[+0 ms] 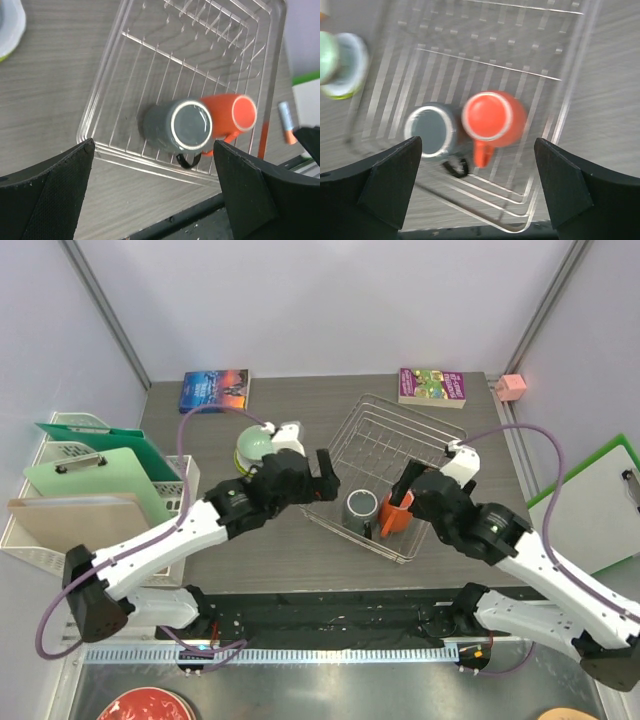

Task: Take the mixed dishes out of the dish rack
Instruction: Pick up the cup from the dish rack, then place the cup at the center of the board, then pick up the cup from the dish rack.

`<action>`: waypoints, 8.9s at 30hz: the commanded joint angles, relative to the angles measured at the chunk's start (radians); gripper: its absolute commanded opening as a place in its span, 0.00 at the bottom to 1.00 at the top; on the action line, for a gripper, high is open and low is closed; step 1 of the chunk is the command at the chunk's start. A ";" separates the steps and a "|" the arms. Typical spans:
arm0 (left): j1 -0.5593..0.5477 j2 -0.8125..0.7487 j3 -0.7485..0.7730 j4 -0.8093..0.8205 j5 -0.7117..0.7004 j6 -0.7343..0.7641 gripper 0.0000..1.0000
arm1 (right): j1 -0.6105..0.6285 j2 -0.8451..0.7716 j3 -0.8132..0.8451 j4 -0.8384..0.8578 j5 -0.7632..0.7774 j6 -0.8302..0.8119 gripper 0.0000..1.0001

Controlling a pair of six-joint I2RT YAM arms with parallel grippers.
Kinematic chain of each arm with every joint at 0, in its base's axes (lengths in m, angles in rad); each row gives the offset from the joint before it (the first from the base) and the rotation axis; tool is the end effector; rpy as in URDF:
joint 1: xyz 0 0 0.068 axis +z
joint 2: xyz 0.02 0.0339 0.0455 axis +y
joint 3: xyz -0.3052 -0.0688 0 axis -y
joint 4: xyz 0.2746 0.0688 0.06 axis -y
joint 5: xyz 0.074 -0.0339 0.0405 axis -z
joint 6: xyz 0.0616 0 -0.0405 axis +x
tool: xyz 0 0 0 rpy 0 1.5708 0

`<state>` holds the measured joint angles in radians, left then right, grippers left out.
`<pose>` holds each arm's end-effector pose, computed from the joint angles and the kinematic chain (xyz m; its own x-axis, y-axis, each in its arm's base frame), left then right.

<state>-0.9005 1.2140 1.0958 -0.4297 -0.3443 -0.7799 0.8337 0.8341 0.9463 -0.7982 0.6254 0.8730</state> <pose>0.2063 -0.2267 0.3579 -0.6229 -0.2798 -0.7305 0.1696 0.8633 -0.4753 0.1457 0.1068 0.3514 -0.5002 0.3732 -0.7813 0.1362 0.9250 0.3546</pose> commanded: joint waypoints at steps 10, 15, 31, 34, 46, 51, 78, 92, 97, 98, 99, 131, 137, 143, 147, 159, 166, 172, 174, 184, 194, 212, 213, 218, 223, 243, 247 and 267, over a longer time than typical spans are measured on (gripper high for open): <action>-0.135 0.124 0.063 -0.103 -0.236 -0.168 1.00 | 0.001 -0.114 -0.069 0.022 -0.090 0.164 0.61; -0.135 0.056 -0.020 -0.012 -0.231 -0.168 1.00 | 0.010 0.029 -0.027 -0.131 -0.122 0.208 0.73; -0.144 -0.028 -0.177 -0.029 -0.251 -0.329 0.99 | 0.050 0.094 -0.185 0.102 -0.047 0.376 0.53; -0.144 -0.074 -0.227 -0.009 -0.260 -0.355 0.99 | 0.053 0.172 -0.167 0.106 -0.046 0.374 0.53; -0.146 -0.102 -0.298 -0.007 -0.265 -0.406 0.98 | 0.077 0.258 -0.210 0.168 0.048 0.455 0.48; -0.146 -0.091 -0.312 -0.004 -0.256 -0.420 0.97 | 0.081 0.287 -0.238 0.179 0.089 0.469 0.45; -0.146 -0.068 -0.330 0.003 -0.237 -0.432 0.96 | 0.088 0.275 -0.193 0.117 0.094 0.396 0.01; -0.146 -0.073 -0.297 -0.012 -0.301 -0.417 0.94 | 0.090 0.093 0.065 0.009 0.163 0.016 0.01; -0.144 -0.105 -0.280 0.032 -0.334 -0.325 0.95 | 0.090 0.017 0.019 0.264 0.033 -0.164 0.01; -0.144 -0.143 -0.283 0.070 -0.335 -0.288 0.96 | 0.090 0.013 0.006 0.286 0.019 -0.169 0.01; -0.144 -0.163 -0.286 0.091 -0.335 -0.265 0.96 | 0.088 0.011 0.008 0.295 0.019 -0.160 0.01; -0.117 -0.594 -0.510 0.615 -0.035 -0.004 1.00 | -0.042 0.330 -0.271 1.564 -0.929 0.274 0.01; -0.106 -0.559 -0.514 0.637 -0.033 -0.012 0.99 | -0.038 0.316 -0.296 1.610 -1.010 0.264 0.01; -0.095 -0.562 -0.514 0.645 -0.059 -0.007 0.96 | -0.036 0.274 -0.326 1.604 -1.041 0.248 0.01; -0.094 -0.590 -0.502 0.634 -0.085 0.030 0.95 | -0.033 0.247 -0.360 1.593 -1.030 0.244 0.01; -0.092 -0.528 -0.501 0.715 0.048 0.025 0.66 | -0.013 0.289 -0.391 1.642 -1.047 0.259 0.01; -0.092 -0.482 -0.510 0.756 0.103 -0.001 0.39 | 0.001 0.313 -0.385 1.663 -1.058 0.262 0.01; -0.090 -0.479 -0.481 0.701 0.090 0.008 0.00 | 0.001 0.272 -0.392 1.587 -1.015 0.210 0.01; -0.087 -0.479 -0.447 0.639 0.074 0.027 0.00 | 0.001 0.249 -0.385 1.481 -0.989 0.170 0.10; -0.075 -0.447 -0.182 0.252 -0.108 0.163 0.00 | 0.005 0.096 -0.187 0.701 -0.474 -0.123 0.97; 0.084 -0.162 0.182 -0.381 -0.428 0.174 0.00 | 0.005 0.040 -0.104 0.295 -0.095 -0.180 0.94; 0.515 0.272 0.038 -0.149 0.070 0.123 0.00 | 0.005 -0.027 -0.139 0.286 -0.101 -0.213 0.93; 0.520 0.306 0.050 -0.146 0.083 0.123 0.00 | 0.004 -0.032 -0.142 0.286 -0.102 -0.216 0.93; 0.548 0.375 0.058 -0.113 0.097 0.114 0.00 | 0.005 -0.046 -0.152 0.284 -0.102 -0.223 0.93; 0.551 0.418 0.070 -0.132 0.077 0.111 0.00 | 0.005 -0.040 -0.159 0.286 -0.105 -0.226 0.93; 0.549 0.165 0.222 -0.279 0.071 0.130 0.58 | 0.004 0.049 -0.120 0.317 -0.173 -0.290 0.94; 0.537 0.062 0.210 -0.280 0.091 0.119 0.58 | 0.004 0.128 -0.072 0.295 -0.268 -0.376 0.86; 0.525 -0.422 -0.189 -0.101 0.180 0.047 0.58 | 0.131 0.292 -0.090 0.289 -0.303 -0.347 0.64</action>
<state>-0.3729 0.8310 0.9188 -0.6102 -0.1921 -0.7265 0.9009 1.0958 0.8410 -0.5449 0.2981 0.5110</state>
